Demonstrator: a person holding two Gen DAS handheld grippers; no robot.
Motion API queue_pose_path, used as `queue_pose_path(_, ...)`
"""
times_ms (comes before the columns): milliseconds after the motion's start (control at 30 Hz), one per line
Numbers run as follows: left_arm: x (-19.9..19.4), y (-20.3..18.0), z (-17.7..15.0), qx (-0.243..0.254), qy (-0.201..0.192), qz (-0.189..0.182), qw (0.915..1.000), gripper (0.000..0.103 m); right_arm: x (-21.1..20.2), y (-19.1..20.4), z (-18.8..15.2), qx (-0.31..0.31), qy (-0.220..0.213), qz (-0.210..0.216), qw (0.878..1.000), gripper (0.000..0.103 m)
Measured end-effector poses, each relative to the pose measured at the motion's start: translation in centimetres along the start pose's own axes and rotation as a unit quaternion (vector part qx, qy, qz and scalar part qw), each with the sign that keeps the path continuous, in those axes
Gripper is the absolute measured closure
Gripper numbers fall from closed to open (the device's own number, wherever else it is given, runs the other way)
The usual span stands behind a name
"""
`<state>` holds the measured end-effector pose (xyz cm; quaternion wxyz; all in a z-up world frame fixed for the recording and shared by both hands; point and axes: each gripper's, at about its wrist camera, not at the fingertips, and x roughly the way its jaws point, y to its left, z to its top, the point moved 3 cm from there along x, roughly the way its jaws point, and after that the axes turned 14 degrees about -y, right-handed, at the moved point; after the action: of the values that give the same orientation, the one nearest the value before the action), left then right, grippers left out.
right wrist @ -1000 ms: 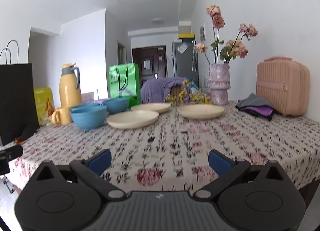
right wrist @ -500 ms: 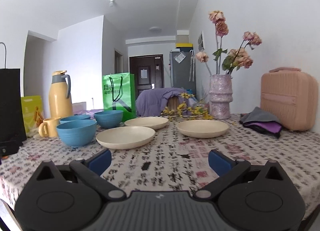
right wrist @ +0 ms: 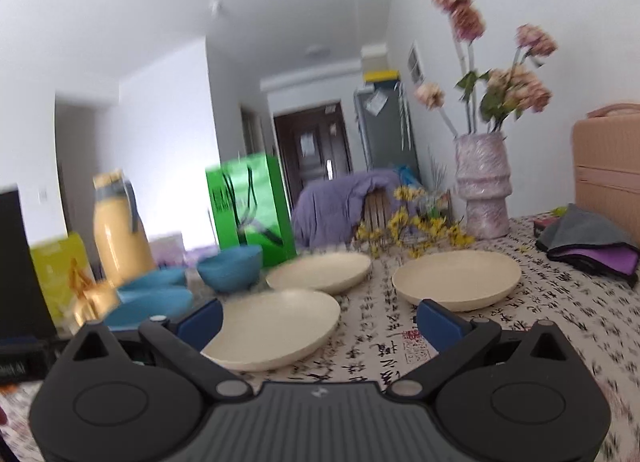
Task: Organize plates and bowls
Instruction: 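Grasp a cream plate rim with the left tool while the right tool grasps another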
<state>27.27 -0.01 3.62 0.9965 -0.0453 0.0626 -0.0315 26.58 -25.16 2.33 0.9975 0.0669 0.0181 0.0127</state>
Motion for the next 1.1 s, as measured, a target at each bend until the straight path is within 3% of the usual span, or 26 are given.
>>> queue_pose_path(200,6.3,-0.6,-1.1,-0.039,0.056,0.015,0.9976,0.019,6.5,-1.6,-0.7,0.007,0.059,0.017,0.998,0.002)
queue_pose_path(367,10.5,-1.6,-1.8,-0.070,0.091,0.030,0.9929,0.024,13.0,-3.1,-2.6,0.013,0.137,0.014,0.990,0.019)
queue_pose_path(500,12.6,-1.9,-2.7,-0.091,0.110,0.048,0.9886,0.028,16.4,-2.8,-4.1,0.032,0.177,0.029,0.983,0.038)
queue_pose_path(567,13.4,-1.8,-2.8,-0.102,0.113,0.055,0.9869,0.029,17.5,-2.5,-4.7,0.037,0.184,0.033,0.982,0.048)
queue_pose_path(733,15.3,-1.9,-3.3,-0.116,0.132,0.074,0.9817,0.048,19.0,-2.0,-5.6,0.045,0.198,0.039,0.978,0.081)
queue_pose_path(767,15.5,-1.6,-3.6,-0.125,0.138,0.077,0.9794,0.053,19.0,-2.0,-5.7,0.042,0.198,0.036,0.979,0.082)
queue_pose_path(833,15.8,-1.3,-4.0,-0.140,0.148,0.079,0.9759,0.074,19.2,-2.1,-5.8,0.042,0.198,0.032,0.979,0.091)
queue_pose_path(933,15.8,-1.5,-4.1,-0.147,0.144,0.060,0.9768,0.088,19.1,-2.4,-5.7,0.045,0.199,0.034,0.978,0.092)
queue_pose_path(1100,14.8,-2.3,-3.8,-0.137,0.155,0.059,0.9766,0.088,17.7,-2.2,-4.9,0.030,0.186,0.032,0.982,0.093)
